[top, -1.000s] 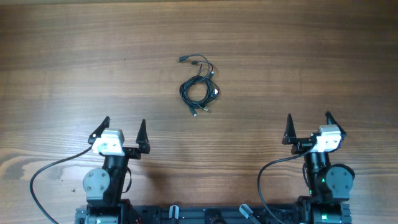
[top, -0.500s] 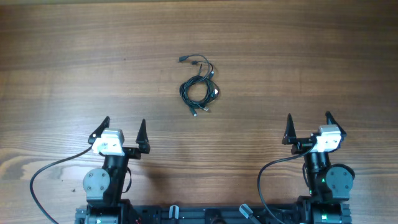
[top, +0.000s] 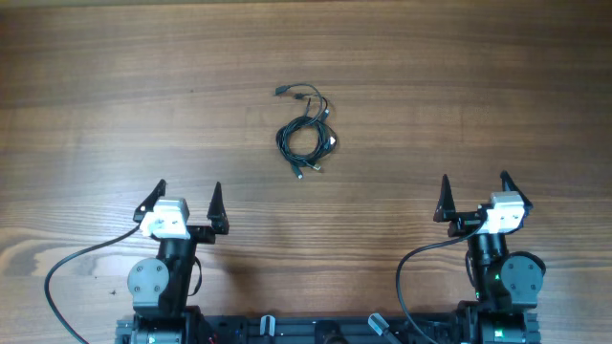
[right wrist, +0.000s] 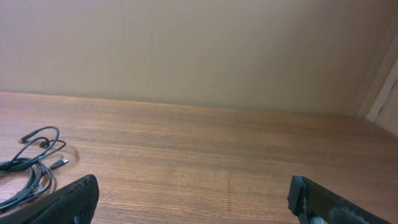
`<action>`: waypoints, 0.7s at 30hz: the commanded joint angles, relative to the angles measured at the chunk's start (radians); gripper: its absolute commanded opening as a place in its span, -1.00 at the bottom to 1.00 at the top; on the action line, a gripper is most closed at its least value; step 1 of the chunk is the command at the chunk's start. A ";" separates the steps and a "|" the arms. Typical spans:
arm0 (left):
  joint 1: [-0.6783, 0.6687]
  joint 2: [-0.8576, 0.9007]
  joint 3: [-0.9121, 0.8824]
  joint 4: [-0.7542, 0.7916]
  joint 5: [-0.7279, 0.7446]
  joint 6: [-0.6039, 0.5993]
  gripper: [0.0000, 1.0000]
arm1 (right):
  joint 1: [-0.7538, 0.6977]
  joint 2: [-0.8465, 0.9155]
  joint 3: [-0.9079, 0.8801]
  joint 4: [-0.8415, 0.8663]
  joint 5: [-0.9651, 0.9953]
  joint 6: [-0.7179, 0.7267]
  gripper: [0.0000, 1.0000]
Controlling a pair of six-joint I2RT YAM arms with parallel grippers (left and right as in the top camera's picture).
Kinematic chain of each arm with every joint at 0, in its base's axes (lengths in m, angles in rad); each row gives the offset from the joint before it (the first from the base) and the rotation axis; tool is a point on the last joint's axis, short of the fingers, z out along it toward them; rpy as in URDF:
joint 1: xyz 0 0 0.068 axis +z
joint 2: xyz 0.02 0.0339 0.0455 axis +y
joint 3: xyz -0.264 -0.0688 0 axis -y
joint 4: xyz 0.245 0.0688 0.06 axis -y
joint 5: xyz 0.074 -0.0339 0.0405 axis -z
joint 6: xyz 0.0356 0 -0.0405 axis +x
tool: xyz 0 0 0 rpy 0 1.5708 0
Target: Untangle cables
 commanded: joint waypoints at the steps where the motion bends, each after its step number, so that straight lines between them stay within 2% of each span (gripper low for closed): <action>1: 0.008 -0.006 -0.003 -0.013 -0.031 0.007 1.00 | -0.001 -0.003 -0.001 0.004 -0.012 -0.008 1.00; 6: 0.008 0.034 0.042 -0.060 -0.021 -0.060 1.00 | -0.001 -0.003 -0.001 0.004 -0.012 -0.009 1.00; 9: 0.008 0.151 0.248 -0.251 -0.037 -0.101 1.00 | -0.001 -0.003 -0.001 0.004 -0.012 -0.009 1.00; 13: 0.007 0.429 0.655 -0.503 -0.026 -0.093 1.00 | -0.001 -0.003 -0.001 0.004 -0.012 -0.009 1.00; 17: 0.007 0.787 1.178 -0.844 -0.021 -0.123 1.00 | -0.001 -0.003 -0.001 0.004 -0.012 -0.008 1.00; 21: -0.001 1.147 1.709 -1.178 0.069 -0.126 1.00 | -0.001 -0.003 -0.001 0.004 -0.012 -0.009 1.00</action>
